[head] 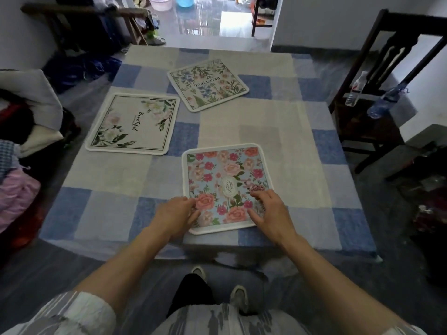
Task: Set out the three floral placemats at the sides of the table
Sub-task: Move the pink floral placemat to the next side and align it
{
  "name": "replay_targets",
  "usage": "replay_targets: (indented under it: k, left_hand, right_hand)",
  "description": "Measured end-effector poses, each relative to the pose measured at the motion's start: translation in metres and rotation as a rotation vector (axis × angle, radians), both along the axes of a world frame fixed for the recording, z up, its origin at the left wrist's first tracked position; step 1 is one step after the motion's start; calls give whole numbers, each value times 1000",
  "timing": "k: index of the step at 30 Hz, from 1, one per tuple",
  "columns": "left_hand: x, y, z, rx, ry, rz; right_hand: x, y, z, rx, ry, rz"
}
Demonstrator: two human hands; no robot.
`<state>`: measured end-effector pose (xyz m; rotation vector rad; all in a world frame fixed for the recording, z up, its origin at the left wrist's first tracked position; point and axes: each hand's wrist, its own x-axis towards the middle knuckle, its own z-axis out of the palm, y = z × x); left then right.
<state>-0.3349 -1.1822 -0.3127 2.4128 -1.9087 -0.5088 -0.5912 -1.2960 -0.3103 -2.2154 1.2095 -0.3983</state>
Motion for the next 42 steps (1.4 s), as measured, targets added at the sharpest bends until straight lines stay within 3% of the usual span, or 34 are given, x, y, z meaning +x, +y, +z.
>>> replay_targets:
  k: [7, 26, 32, 42]
  left_hand:
    - [45, -32, 1, -107, 63, 144]
    - [104, -145, -29, -186, 226, 199]
    - [82, -179, -38, -188, 99, 136]
    - [87, -194, -47, -85, 8, 211]
  right_hand:
    - [42, -34, 3, 16, 2, 9]
    - [123, -133, 0, 21, 78, -40]
    - [139, -163, -18, 18, 126, 32]
    - [141, -208, -36, 1, 296, 159]
